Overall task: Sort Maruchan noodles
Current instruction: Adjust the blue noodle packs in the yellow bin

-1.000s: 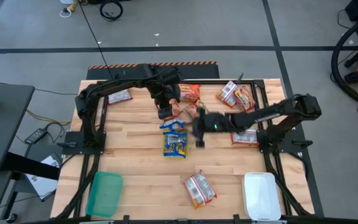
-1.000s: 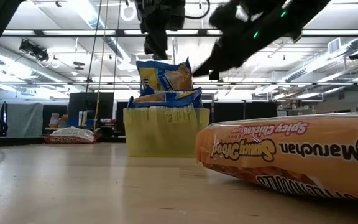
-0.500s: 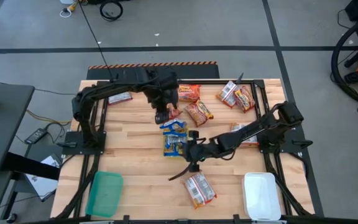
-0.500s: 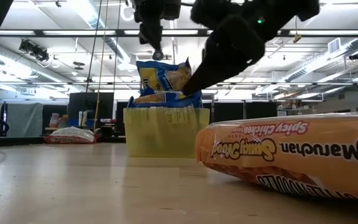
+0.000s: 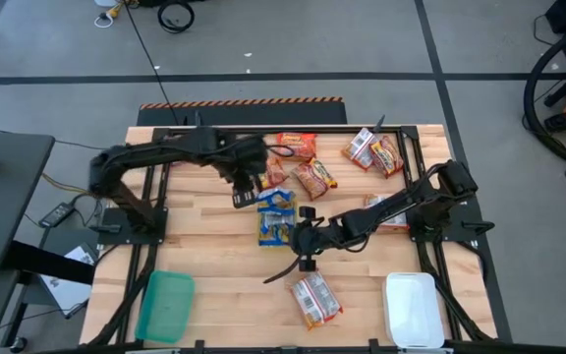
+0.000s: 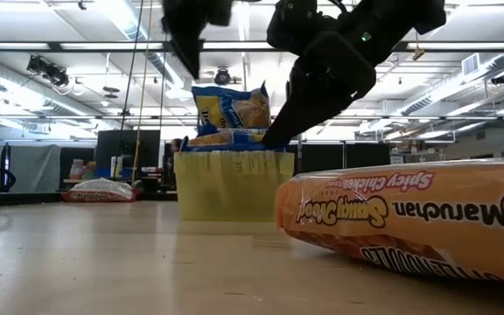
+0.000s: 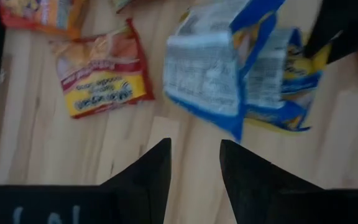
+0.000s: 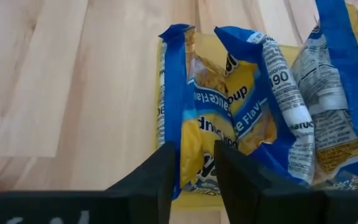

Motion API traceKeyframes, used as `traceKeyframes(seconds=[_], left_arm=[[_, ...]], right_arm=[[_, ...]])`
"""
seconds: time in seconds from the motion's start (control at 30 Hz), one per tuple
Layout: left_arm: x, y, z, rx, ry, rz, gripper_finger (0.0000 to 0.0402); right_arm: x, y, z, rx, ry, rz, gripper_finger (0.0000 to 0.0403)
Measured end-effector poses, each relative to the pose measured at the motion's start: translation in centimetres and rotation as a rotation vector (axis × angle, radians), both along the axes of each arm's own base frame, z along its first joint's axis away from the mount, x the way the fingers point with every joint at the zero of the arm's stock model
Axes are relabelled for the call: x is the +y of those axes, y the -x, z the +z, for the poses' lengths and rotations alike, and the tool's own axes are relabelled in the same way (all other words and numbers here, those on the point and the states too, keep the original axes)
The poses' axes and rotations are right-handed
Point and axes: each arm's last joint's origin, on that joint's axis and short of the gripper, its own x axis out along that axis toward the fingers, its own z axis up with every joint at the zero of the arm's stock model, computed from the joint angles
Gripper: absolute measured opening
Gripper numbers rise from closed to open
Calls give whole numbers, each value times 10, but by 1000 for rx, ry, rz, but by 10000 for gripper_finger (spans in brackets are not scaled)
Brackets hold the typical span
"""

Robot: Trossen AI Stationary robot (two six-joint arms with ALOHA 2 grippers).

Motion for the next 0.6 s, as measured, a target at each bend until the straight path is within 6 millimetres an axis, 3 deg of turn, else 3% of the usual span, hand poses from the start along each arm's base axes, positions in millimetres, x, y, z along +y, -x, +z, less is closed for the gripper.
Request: traceKeyframes(seconds=[0.23, 0.4, 0.6], left_arm=[[-5, 30, -50, -133, -56, 5, 141], [-17, 39, -91, -116, -67, -52, 141], [-43, 42, -121, -133, -117, -110, 141]], right_arm=[[-14, -1, -1, 13, 10, -62, 12], [-22, -4, 6, -9, 62, -118, 9], [-33, -5, 11, -7, 167, -144, 12]])
